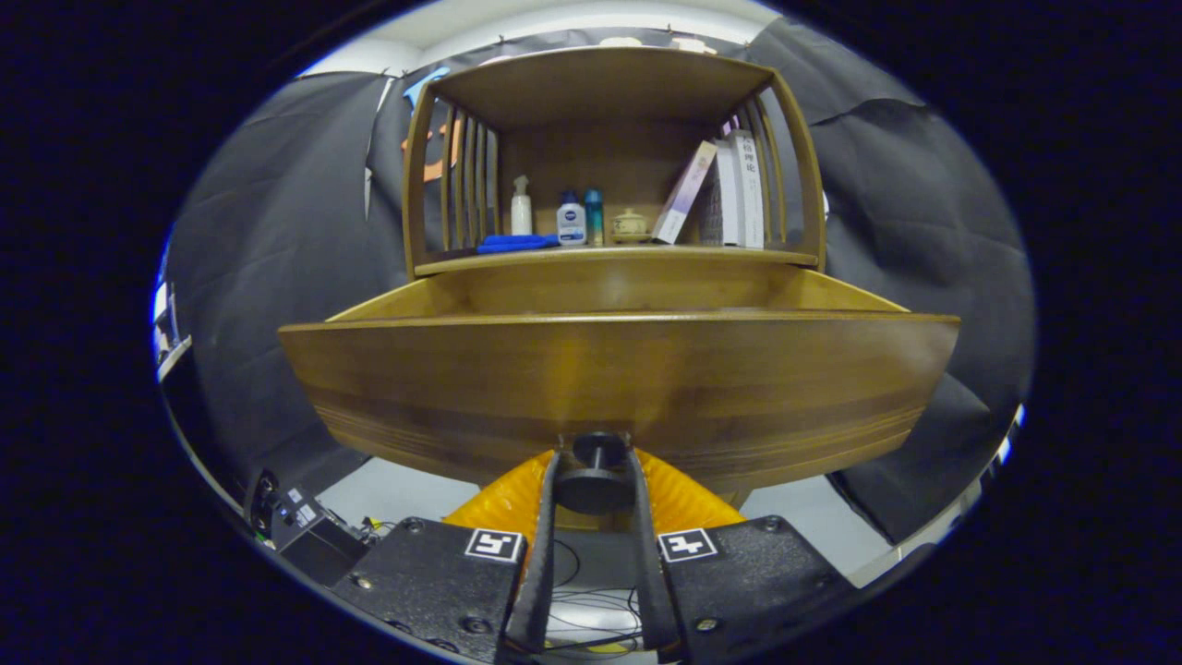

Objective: Pull open the drawer, take out the items inside it, and place them on the countertop above the cabinet.

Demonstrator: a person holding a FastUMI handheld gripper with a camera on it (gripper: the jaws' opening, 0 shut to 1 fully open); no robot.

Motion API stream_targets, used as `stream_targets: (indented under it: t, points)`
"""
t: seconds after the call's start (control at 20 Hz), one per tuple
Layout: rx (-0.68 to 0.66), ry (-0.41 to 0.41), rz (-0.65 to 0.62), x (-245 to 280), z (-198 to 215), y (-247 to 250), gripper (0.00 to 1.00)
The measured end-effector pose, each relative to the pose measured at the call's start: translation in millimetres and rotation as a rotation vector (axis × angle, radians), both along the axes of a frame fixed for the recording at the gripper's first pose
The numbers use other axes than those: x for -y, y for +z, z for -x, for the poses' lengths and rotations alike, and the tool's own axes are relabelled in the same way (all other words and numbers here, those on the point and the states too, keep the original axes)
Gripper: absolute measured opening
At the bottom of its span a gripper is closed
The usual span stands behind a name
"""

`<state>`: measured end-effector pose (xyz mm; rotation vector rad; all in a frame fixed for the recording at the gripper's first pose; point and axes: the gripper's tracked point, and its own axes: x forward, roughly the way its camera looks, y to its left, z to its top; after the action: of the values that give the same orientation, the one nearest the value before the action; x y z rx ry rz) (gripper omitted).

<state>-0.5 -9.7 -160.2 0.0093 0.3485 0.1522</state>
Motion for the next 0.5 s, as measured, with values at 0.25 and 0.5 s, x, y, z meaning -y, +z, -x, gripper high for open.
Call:
stream_targets:
  t: [0.25,0.5]
  points:
    - [-0.005,-0.017,-0.004,15,18,19,0.8]
    - [-0.001,-0.041,-0.061,28,30,66,1.0]
